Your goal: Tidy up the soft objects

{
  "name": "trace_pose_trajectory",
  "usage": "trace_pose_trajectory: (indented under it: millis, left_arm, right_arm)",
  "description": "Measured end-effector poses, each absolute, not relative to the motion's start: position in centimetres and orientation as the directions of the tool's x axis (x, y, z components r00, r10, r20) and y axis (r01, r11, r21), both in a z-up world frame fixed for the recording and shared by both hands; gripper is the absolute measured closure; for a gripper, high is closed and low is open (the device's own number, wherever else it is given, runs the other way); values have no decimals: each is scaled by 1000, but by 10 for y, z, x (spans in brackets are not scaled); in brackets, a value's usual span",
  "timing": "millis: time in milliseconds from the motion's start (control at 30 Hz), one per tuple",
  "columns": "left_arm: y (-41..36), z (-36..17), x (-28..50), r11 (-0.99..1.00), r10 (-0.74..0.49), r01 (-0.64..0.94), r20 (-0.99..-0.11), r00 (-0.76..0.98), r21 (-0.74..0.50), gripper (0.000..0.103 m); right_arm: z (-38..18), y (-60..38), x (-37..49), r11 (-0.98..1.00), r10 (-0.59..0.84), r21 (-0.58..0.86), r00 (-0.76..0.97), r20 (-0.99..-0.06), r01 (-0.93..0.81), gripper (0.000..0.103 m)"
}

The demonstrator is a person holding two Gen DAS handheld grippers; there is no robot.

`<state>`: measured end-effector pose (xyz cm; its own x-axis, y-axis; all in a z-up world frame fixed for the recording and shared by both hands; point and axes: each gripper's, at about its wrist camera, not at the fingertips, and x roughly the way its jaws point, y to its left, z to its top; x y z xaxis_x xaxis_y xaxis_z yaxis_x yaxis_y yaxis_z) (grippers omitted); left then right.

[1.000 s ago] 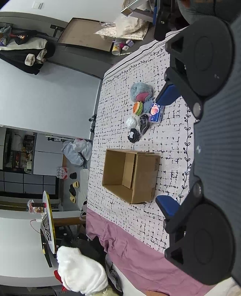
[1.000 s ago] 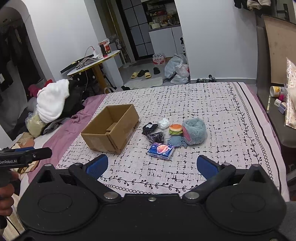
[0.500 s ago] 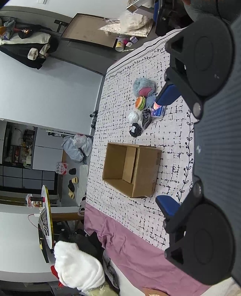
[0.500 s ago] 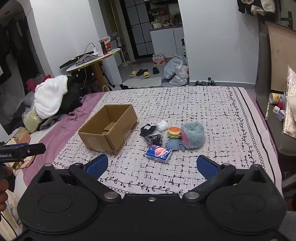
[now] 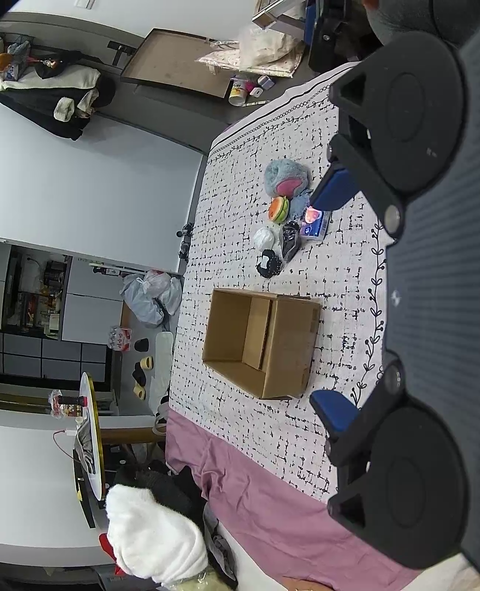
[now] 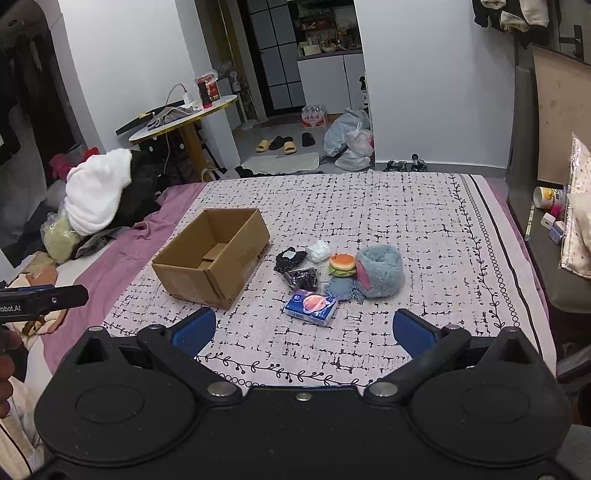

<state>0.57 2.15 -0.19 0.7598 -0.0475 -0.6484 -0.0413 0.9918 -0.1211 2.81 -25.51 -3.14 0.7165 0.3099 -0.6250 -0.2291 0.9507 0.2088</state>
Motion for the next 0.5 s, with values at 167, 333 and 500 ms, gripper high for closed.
trace_pose_trajectory:
  millis: [167,333,500]
  left_arm:
    - [17,-1,3,992,-55,-34,-642,764,-125,1]
    - [13,-3,1,993,-50,-29,-639,768,-112,1]
    - [12,-1,-1,992,-49,-36,-635,771,-120,1]
  right_arm:
    - [-29,-258,26,949,315,212,721,-617,-232,0]
    - [-30,-259,23,948,317,213,728,-608,-236,0]
    - [-30,-256,21,947,322,199,727,-606,-253,0]
